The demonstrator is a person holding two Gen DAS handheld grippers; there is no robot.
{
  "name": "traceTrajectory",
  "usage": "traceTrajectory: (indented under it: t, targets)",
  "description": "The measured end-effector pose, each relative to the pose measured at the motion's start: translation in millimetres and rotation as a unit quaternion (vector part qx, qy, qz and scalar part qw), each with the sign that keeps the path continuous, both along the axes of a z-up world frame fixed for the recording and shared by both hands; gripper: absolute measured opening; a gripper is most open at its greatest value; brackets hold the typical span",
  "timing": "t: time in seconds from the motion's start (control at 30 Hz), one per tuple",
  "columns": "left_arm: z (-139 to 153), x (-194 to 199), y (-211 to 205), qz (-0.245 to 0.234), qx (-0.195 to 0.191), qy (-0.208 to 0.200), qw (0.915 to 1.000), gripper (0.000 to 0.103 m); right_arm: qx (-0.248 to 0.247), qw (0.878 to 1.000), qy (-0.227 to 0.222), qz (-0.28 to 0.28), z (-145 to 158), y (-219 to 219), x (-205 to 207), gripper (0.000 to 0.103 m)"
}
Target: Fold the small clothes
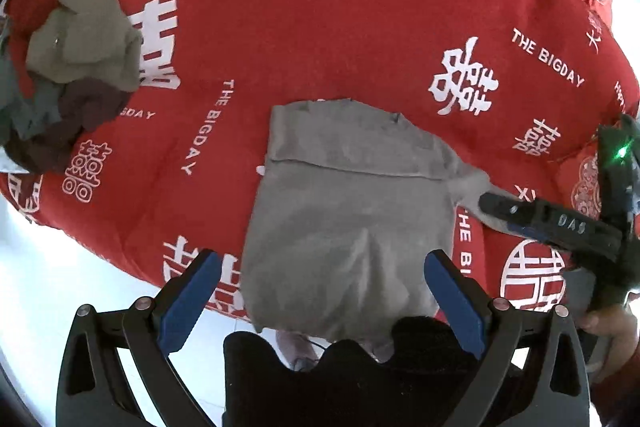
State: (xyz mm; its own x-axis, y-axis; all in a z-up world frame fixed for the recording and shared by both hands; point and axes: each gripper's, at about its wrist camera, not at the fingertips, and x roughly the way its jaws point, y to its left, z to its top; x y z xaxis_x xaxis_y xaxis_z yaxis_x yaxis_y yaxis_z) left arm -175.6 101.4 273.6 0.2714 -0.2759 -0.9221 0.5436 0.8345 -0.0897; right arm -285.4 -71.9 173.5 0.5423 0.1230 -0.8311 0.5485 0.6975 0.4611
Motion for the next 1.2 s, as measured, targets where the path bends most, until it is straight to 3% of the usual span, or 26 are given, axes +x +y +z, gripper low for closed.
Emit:
traceTrajectory:
  t: [0.23,0.37,0.63,0.87,1.03,1.2]
  targets:
    - [12.4,-3.2,-24.8,0.007,0.028,-0.04,0.9988,0.102,-0.008,1.0,0.007,-0.02,2.2,-60.4,-19.5,0.087]
    - [7.5,3.8,-27.6,0.022,0.055,-0.031,0.9977,0.102,-0.035,0.999,0.007,0.012,9.9,-63.5,-8.5,0.087]
    - [14.2,0.2,-29.9,0.019,0.063,-0.051,0.9965,0.102,-0.003,0.999,-0.01,0.046,8.8,-50.5,26.2,0.087]
    - [10.6,4.0,-18.2,0.04,0.059,-0.039,0.9967,0.102,-0.004,0.999,-0.013,0.049,10.3,-51.2,33.1,0.087]
    - [3.8,0.4,-15.3,0.029,0.062,-0.034,0.9971,0.102,0.0,1.0,-0.014,0.027,5.8,-54.9,24.2,0.087]
    - [-10.0,3.1,-7.5,0.014,0.065,-0.004,0.9978,0.102,0.006,1.0,-0.025,-0.007,0.5,-58.2,11.1,0.087]
